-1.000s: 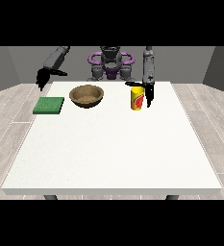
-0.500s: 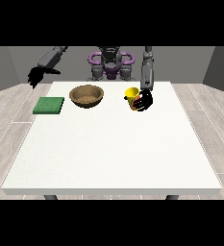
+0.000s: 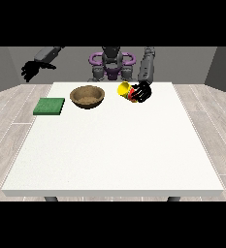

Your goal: Pick the cup and pour the ball into the bowl, then pick the bowl and place it on the pad

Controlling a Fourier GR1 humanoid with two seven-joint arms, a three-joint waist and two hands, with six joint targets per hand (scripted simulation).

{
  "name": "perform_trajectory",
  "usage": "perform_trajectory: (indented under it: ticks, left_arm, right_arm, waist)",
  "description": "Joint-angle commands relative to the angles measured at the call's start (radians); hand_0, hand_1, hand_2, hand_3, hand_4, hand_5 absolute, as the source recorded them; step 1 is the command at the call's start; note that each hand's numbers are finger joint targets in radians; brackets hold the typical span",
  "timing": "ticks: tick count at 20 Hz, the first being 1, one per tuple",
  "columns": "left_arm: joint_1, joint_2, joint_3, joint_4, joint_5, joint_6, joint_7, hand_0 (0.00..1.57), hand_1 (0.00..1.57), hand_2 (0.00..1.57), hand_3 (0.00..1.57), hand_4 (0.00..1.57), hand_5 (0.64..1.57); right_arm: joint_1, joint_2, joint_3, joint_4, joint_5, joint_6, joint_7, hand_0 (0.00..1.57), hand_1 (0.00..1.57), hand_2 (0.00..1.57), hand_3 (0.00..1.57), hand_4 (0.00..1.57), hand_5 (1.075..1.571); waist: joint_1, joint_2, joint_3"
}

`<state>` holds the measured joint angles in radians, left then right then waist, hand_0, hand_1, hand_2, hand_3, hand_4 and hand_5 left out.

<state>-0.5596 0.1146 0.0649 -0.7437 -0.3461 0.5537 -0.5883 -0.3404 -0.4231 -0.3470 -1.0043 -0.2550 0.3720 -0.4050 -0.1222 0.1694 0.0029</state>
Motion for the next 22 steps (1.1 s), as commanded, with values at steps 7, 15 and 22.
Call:
perform_trajectory:
  ticks: [7,15,22]
  left_arm:
    - [-0.033,-0.060,-0.285,-0.018,-0.371,0.067,0.413,1.37,1.37,1.57,1.57,1.14,1.566]
    - [-0.070,-0.078,-0.338,-0.114,-0.542,-0.014,0.614,1.35,1.35,1.57,1.57,1.05,1.569]
    - [-0.184,-0.114,-0.485,-0.126,-0.744,-0.035,0.802,0.94,0.94,1.57,1.57,0.91,1.571]
  right_arm:
    - [0.080,-0.009,-0.020,0.200,0.049,-0.038,-0.016,0.00,0.00,0.00,0.00,0.00,1.558]
    - [0.090,-0.041,-0.051,0.284,0.034,0.009,-0.105,0.00,0.00,0.00,0.00,0.00,1.553]
    - [0.036,-0.069,-0.057,0.349,0.044,0.024,-0.150,0.00,0.00,0.00,0.00,0.00,1.547]
  waist:
    - [0.155,-0.243,-0.0004]
    - [0.169,-0.218,-0.0024]
    - [0.162,-0.164,-0.0016]
